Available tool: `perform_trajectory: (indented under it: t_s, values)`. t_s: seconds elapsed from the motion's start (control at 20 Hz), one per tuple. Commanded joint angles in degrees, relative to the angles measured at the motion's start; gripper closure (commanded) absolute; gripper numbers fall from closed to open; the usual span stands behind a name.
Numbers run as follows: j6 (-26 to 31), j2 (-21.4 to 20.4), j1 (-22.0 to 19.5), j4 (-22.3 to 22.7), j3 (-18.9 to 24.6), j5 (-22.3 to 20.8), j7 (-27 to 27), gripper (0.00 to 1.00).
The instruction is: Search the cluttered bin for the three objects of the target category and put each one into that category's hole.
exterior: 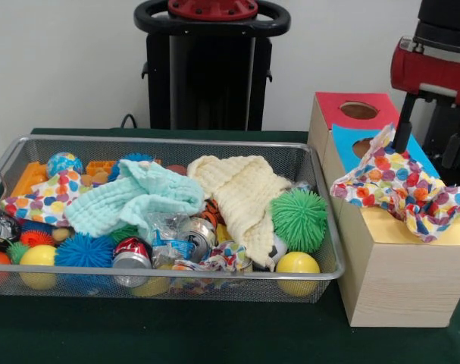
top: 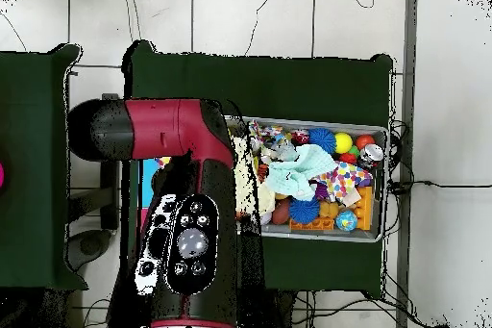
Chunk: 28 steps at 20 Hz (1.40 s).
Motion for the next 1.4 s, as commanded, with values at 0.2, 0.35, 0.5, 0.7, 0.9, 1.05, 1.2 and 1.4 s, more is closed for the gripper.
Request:
perform_trajectory:
  t_s: [0.2, 0.35, 0.5, 0.7, 0.9, 1.05, 1.2, 1.4]
  values:
    - [0.4, 5.8, -1.6, 2.7, 3.5, -1.3, 3.2, 0.00]
    - [-0.2, 7.3, -1.1, 2.1, 3.0, -1.7, 3.8, 0.00]
    - [0.4, 8.8, -1.0, 1.4, 2.9, -1.4, 4.6, 0.00]
    - [0.5, 10.3, -1.4, 1.3, 3.9, 0.0, 4.9, 0.00]
    - [-0.2, 10.3, -1.5, 1.5, 4.9, 0.7, 4.4, 0.00]
    - [-0.1, 10.2, -1.5, 1.2, 4.9, 0.9, 4.3, 0.00]
    - [0.0, 10.2, -1.5, 0.8, 4.7, 0.9, 4.3, 0.00]
    - [-0.2, 10.2, -1.4, 1.0, 4.8, 0.8, 4.3, 0.00]
